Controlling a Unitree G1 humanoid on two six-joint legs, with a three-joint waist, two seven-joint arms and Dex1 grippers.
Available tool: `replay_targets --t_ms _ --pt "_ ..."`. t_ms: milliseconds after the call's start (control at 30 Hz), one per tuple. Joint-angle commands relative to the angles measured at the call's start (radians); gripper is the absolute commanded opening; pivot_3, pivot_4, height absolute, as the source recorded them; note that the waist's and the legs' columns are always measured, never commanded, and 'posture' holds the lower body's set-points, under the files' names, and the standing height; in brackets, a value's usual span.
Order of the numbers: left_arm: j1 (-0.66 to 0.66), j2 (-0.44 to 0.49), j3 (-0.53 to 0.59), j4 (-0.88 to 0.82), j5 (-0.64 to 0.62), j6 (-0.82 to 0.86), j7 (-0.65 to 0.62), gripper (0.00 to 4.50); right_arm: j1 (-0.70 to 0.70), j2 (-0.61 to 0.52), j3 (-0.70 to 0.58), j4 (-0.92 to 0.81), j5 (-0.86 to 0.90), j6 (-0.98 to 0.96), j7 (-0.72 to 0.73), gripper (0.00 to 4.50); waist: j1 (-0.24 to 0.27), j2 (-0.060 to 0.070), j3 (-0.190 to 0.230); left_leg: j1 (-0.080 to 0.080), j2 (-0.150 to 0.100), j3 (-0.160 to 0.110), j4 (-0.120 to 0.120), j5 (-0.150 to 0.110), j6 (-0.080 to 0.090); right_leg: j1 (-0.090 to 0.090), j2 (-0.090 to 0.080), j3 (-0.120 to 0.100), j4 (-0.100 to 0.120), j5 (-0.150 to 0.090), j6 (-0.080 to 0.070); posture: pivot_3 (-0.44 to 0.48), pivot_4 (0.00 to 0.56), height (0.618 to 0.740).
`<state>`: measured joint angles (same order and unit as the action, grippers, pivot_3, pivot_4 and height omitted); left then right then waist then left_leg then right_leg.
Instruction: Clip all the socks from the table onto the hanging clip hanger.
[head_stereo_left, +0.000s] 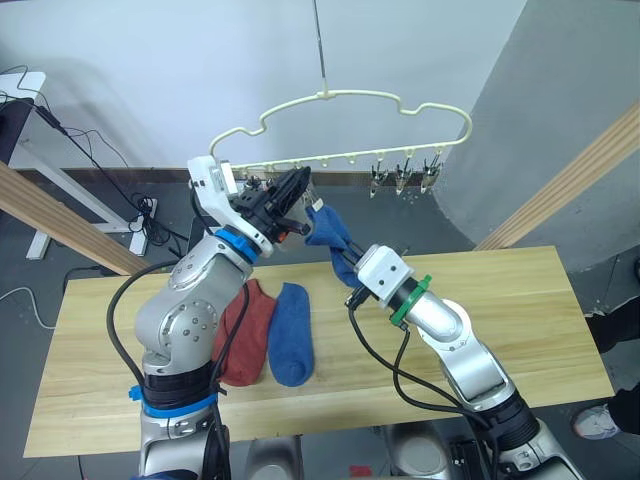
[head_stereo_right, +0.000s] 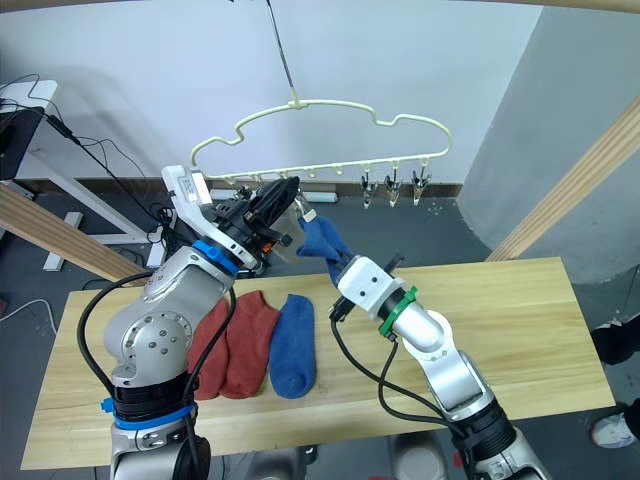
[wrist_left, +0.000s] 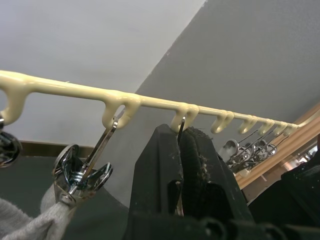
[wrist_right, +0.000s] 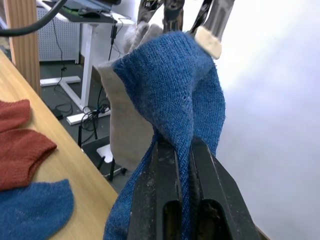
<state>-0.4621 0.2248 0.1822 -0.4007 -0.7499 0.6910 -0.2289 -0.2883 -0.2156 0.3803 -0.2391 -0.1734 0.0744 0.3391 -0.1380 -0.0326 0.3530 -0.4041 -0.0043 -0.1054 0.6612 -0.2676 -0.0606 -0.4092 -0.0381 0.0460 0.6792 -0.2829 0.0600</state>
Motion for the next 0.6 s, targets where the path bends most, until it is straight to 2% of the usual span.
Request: replay_targets --t_ms 33,267,433,600 --pt "-0.006 -0.001 -0.005 -0.047 -0.017 -0.022 -0.011 0.0 0.02 0.013 -0.009 -0.066 0.015 -0.031 0.005 0.06 0.0 0.0 0.0 0.0 0.0 0.0 0.0 0.0 0.0 0.0 0.0 0.0 0.0 0.0 0.0 -0.246 0.356 0.74" --pt "-0.005 -0.01 -0.004 -0.051 -0.034 -0.009 -0.003 0.0 0.032 0.039 0.001 -0.06 0.007 -0.036 0.004 0.06 0.0 0.0 0.0 0.0 0.0 0.0 0.0 0.0 0.0 0.0 0.0 0.0 0.0 0.0 0.0 -0.246 0.356 0.74" --pt "0.002 -0.004 0.007 -0.052 -0.067 -0.003 -0.013 0.0 -0.011 0.074 0.007 0.0 -0.003 -0.051 -0.005 0.06 0.0 0.0 0.0 0.0 0.0 0.0 0.0 0.0 0.0 0.0 0.0 0.0 0.0 0.0 0.0 -0.239 0.355 0.74" --pt "0.005 0.008 0.003 -0.05 -0.063 -0.006 -0.013 1.48 -0.037 0.086 0.001 0.038 -0.006 -0.064 -0.008 0.0 0.0 0.0 0.0 0.0 0.0 0.0 0.0 0.0 0.0 -0.001 0.0 0.0 0.0 0.0 0.0 -0.236 0.353 0.74"
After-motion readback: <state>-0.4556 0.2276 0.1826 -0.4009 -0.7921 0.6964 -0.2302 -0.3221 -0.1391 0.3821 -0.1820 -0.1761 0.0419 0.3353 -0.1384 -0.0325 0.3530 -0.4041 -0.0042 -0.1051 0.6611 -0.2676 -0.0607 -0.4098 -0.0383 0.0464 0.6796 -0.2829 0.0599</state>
